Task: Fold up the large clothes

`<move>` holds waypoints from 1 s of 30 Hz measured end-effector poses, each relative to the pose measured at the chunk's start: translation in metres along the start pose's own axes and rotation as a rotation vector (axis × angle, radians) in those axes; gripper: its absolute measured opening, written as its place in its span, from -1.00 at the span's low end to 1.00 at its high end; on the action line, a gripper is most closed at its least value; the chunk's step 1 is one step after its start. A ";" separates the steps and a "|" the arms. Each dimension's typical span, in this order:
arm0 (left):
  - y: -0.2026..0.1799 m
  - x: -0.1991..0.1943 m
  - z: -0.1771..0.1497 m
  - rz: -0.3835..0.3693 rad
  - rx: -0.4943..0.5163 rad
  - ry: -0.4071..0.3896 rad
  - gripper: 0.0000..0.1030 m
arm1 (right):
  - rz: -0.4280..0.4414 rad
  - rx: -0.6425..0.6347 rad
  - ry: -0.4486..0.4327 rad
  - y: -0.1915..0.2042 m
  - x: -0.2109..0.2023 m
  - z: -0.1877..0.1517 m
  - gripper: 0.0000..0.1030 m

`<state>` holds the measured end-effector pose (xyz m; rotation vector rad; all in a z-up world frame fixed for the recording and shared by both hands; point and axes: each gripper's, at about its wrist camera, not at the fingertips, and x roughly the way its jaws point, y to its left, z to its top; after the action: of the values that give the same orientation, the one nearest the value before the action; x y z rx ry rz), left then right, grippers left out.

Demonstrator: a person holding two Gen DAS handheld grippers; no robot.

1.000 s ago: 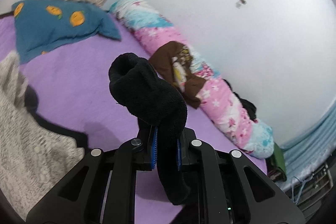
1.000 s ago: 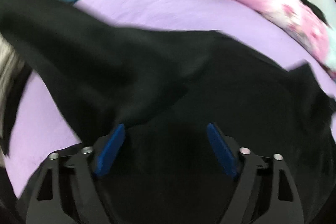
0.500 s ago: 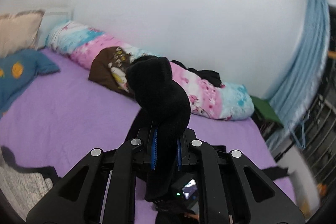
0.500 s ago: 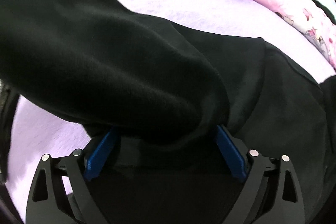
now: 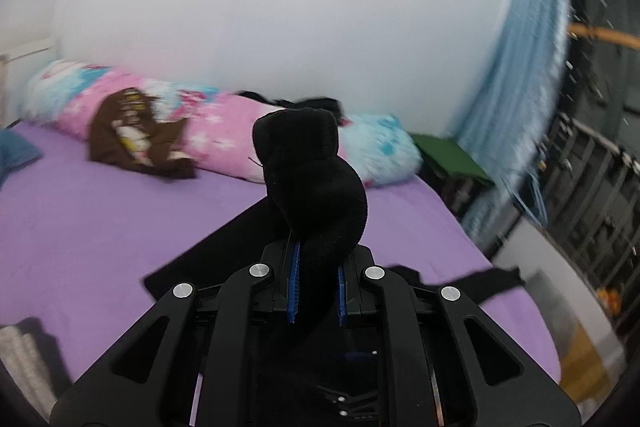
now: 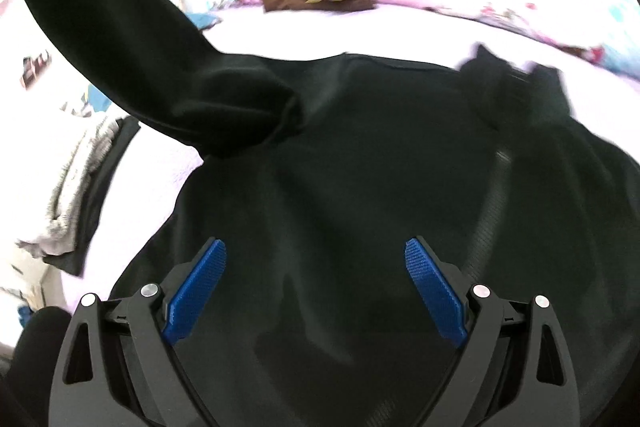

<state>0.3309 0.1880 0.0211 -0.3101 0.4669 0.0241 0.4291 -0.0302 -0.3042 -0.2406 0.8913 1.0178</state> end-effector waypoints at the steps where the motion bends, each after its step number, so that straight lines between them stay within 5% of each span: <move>1: -0.015 0.013 -0.005 -0.022 0.009 0.018 -0.75 | 0.000 0.019 -0.006 -0.007 -0.010 -0.008 0.75; 11: -0.117 0.149 -0.097 -0.138 0.000 0.225 -0.75 | -0.113 0.170 -0.068 -0.111 -0.118 -0.074 0.76; 18: -0.154 0.220 -0.194 -0.100 0.079 0.349 -0.75 | -0.175 0.293 -0.093 -0.164 -0.159 -0.120 0.76; 25: -0.171 0.250 -0.277 -0.061 0.246 0.406 -0.71 | -0.187 0.363 -0.075 -0.184 -0.163 -0.147 0.76; 28: -0.180 0.250 -0.300 -0.042 0.356 0.382 -0.54 | -0.180 0.363 -0.079 -0.185 -0.163 -0.147 0.76; 30: -0.186 0.247 -0.309 -0.029 0.431 0.369 0.06 | -0.175 0.356 -0.086 -0.182 -0.163 -0.142 0.76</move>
<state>0.4337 -0.0938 -0.2968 0.1073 0.8161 -0.1634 0.4668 -0.3102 -0.3130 0.0263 0.9388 0.6877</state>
